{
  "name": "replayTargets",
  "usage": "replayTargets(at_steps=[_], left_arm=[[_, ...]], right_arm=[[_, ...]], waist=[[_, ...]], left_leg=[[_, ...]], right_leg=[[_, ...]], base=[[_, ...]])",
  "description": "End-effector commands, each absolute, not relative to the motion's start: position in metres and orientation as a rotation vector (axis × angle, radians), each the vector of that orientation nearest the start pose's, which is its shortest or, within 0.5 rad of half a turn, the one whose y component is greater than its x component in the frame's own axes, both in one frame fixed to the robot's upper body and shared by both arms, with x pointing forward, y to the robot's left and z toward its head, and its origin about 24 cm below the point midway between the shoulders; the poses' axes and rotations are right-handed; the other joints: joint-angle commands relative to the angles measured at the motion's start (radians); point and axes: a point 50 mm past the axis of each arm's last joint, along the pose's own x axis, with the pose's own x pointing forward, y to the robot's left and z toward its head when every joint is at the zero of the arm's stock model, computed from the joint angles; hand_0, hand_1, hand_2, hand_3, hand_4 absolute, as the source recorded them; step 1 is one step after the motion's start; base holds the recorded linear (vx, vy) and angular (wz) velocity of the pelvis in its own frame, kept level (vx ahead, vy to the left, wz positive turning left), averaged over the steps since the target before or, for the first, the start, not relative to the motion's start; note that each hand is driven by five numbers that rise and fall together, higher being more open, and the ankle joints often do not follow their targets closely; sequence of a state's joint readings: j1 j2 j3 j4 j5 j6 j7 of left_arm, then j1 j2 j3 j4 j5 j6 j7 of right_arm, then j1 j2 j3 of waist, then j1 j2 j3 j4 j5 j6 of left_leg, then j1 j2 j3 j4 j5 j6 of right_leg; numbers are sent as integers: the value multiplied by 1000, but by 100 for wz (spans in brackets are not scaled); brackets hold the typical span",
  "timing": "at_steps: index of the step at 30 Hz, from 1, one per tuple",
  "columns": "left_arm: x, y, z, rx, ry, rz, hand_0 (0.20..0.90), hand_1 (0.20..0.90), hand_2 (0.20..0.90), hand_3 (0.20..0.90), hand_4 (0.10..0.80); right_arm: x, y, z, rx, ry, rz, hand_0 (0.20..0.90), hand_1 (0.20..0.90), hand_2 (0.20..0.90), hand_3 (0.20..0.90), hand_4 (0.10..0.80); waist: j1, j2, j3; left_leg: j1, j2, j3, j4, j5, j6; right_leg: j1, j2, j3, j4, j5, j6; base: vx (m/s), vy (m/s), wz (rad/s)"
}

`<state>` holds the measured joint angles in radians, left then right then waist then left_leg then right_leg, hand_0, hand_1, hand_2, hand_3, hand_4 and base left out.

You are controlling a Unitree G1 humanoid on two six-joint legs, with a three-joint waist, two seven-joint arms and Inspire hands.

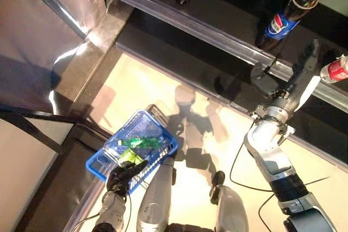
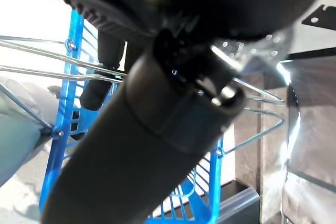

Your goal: Pick up the drink and place into the basket.

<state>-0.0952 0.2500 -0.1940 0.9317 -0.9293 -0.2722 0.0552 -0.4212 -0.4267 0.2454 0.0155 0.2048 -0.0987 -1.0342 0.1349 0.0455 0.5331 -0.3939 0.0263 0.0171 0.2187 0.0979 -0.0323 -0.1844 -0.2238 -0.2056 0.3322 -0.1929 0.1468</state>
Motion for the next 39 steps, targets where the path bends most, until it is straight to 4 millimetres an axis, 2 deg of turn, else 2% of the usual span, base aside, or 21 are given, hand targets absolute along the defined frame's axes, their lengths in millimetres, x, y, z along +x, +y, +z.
replayTargets(at_steps=[1, 8, 15, 19, 25, 27, 35, 39], left_arm=[[194, 212, -95, -467, 452, 327, 300, 300, 300, 200, 100], [205, 206, -86, -458, 407, 279, 300, 300, 300, 200, 100], [219, 206, -74, -440, 365, 255, 300, 300, 300, 200, 100], [220, 205, -72, -442, 366, 252, 300, 300, 300, 200, 100], [221, 206, -71, -444, 364, 253, 300, 300, 300, 200, 100], [222, 206, -69, -442, 361, 254, 300, 300, 300, 200, 100], [228, 212, -60, -439, 330, 242, 300, 300, 300, 200, 100], [228, 217, -56, -423, 323, 235, 300, 300, 300, 200, 100]], right_arm=[[291, -199, 224, 148, -799, -751, 900, 900, 900, 900, 800], [299, -202, 249, 207, -842, -724, 900, 900, 900, 900, 800], [309, -208, 282, 265, -861, -709, 900, 900, 900, 900, 800], [313, -208, 295, 264, -867, -685, 900, 900, 900, 900, 800], [317, -209, 325, 268, -895, -675, 900, 900, 900, 900, 800], [318, -210, 329, 275, -899, -681, 900, 900, 900, 900, 800], [327, -223, 353, 338, -883, -700, 900, 900, 900, 900, 800], [330, -239, 360, 382, -857, -747, 900, 900, 900, 900, 800]], waist=[[1, -3, -13], [10, -7, -13], [25, -20, -13], [29, -15, -13], [40, -12, -13], [42, -13, -13], [58, -19, -13], [66, -27, -13]], left_leg=[[-62, 23, -71, 141, -69, -43], [-102, 19, -78, 135, -67, -31], [-146, 15, -81, 134, -71, -15], [-161, 11, -80, 140, -79, -10], [-193, -1, -68, 137, -85, 9], [-199, -2, -66, 140, -88, 11], [-250, -15, -68, 162, -97, 25], [-263, -19, -69, 164, -104, 34]], right_leg=[[-35, -5, 13, -37, 133, -64], [-88, 5, 20, -47, 149, -63], [-162, 13, 20, -41, 163, -65], [-200, 14, 26, -23, 163, -66], [-272, 11, 38, -3, 175, -61], [-282, 10, 38, 2, 175, -59], [-349, 13, 34, 42, 178, -56], [-370, 17, 33, 53, 182, -51]], base=[[0, 0, 0], [0, -3, 0], [15, -18, -2], [20, 17, -1], [40, 47, 0], [0, 0, 0], [3, 4, 0], [0, 0, 0]])
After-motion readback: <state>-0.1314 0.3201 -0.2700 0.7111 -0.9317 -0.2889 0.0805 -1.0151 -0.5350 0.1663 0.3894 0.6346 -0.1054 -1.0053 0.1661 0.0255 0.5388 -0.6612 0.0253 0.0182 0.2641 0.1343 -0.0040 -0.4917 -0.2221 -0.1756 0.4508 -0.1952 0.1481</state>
